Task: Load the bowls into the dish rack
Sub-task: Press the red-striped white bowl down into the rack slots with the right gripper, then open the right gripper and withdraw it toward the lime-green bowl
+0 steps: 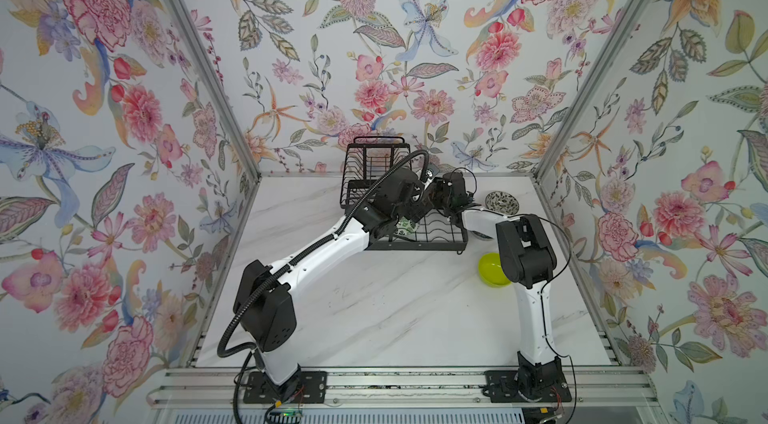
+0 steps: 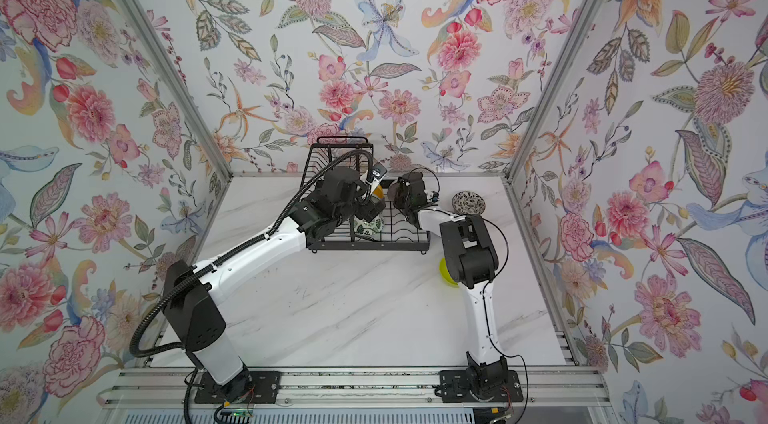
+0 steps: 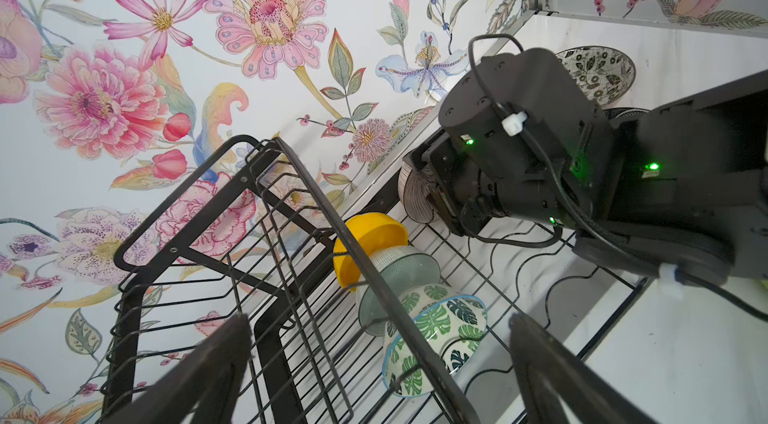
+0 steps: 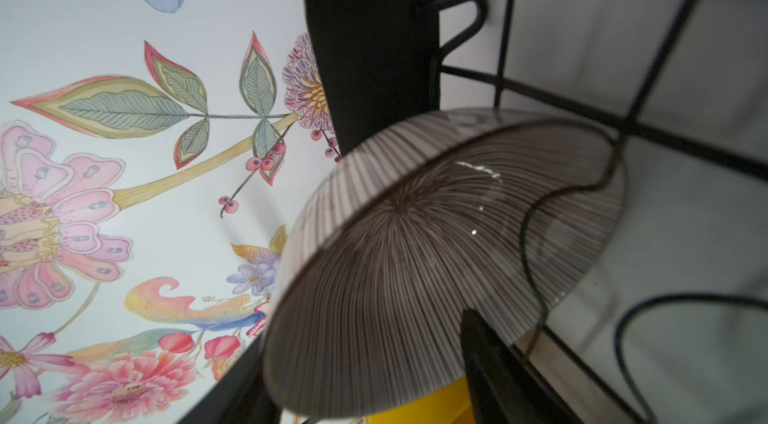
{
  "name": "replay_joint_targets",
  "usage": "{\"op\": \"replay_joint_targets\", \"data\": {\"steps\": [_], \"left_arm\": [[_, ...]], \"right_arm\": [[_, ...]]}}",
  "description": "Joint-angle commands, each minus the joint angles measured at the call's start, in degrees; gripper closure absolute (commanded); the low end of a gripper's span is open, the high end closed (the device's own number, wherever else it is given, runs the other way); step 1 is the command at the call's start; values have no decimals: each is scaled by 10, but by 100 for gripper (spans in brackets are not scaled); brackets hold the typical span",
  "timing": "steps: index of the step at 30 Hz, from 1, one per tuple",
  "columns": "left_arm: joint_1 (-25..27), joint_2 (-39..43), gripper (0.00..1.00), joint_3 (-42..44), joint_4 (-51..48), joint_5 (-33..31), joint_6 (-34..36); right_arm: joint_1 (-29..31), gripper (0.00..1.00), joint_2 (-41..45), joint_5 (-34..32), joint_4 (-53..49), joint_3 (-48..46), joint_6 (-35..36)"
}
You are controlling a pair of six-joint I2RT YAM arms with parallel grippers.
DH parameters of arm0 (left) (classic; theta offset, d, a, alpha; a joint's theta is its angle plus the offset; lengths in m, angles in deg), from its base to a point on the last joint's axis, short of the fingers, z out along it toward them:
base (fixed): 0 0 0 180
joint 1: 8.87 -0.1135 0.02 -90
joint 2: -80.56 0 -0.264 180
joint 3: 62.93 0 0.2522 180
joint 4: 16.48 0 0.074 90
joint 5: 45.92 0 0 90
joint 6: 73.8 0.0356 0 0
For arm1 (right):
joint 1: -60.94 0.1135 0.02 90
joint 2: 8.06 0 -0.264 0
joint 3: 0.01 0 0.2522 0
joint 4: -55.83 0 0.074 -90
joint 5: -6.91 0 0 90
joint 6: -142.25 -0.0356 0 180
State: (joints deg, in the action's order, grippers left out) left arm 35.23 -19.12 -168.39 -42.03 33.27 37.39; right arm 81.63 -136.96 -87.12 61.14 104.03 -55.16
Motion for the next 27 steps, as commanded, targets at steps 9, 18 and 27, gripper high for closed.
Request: {"op": "replay_joint_targets", "data": {"steps": [9, 18, 27], "left_arm": [[30, 48, 1, 1, -5, -28, 12], [55, 64, 1, 1, -19, -74, -30], [89, 84, 1, 0, -8, -100, -89]], "right_arm": [[20, 1, 118, -27, -64, -68, -8], [15, 1, 213, -23, -155, -118, 60], [-36, 1, 329, 34, -315, -142, 234]]}}
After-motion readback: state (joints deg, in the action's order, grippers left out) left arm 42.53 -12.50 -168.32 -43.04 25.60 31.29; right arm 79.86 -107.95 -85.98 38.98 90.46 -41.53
